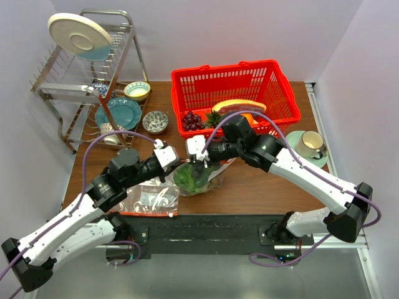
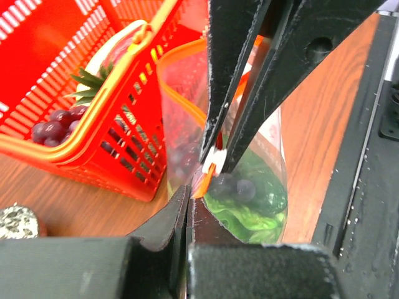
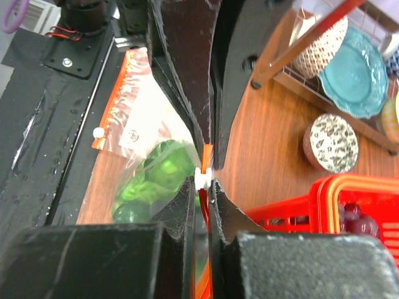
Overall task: Place the food in the zip-top bag and seal the zipper
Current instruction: Zip the zipper food storage bag at the center of the board.
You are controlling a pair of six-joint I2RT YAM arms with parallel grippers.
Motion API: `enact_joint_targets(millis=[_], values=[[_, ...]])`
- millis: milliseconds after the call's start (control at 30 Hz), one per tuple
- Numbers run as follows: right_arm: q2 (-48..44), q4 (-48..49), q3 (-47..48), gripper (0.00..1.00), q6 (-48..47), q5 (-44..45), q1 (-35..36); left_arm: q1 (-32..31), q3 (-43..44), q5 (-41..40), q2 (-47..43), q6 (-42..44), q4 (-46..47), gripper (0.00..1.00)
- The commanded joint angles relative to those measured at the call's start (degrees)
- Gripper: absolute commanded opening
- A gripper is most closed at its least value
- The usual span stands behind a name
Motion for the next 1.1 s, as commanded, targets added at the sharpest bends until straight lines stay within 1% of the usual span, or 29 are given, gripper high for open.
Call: enact_joint_targets(millis=[0,100,200,233,467,500,667,800,933,1067], values=[[-5.2,-6.6,-0.3,0.0,5.2,6.8,-0.4,0.9,-0.4,-11.3,-1.9,-1.0,0.1,0.0],[-8.0,-6.1,-2.6,0.0,6.3,8.3,-0.4,0.9,-0.7,-12.3,-2.3,-1.3,0.9,0.0],[-10.8,-3.4,-5.4,0.0,8.4,11.2,-0.4,0.9,-0.8,-12.4,-2.4,-1.6,1.6,0.0],[-11.2,-3.1,-5.7,0.0,8.9,12.4,-0.5,0.9,-0.8,-12.5,-2.4,-1.8,1.6,0.0],[-12.4,-3.9,-6.3,0.0,12.9,13.4,-0.4,0.9,-0.6,-13.7,-2.1,-2.9,1.6,0.0],[-12.4,-4.2,-6.2,0.0,13.5,13.8,-0.4,0.9,-0.6,-15.7,-1.9,-3.1,1.4,0.0],[-13.3,-6.0,-5.8,0.0,18.7,15.7,-0.4,0.9,-0.4,-20.1,-0.6,-4.6,-0.1,0.0],[-15.4,-6.6,-7.1,0.0,21.9,15.6,-0.4,0.9,1.3,-26.1,1.9,-5.8,-2.9,0.0],[-18.4,-6.9,-9.6,0.0,24.4,17.9,-0.4,1.6,1.1,-29.2,3.0,-7.3,-3.2,0.0],[-21.8,-9.3,-12.0,0.0,25.9,20.0,-0.4,2.5,1.2,-31.4,4.1,-8.3,-3.6,0.0]])
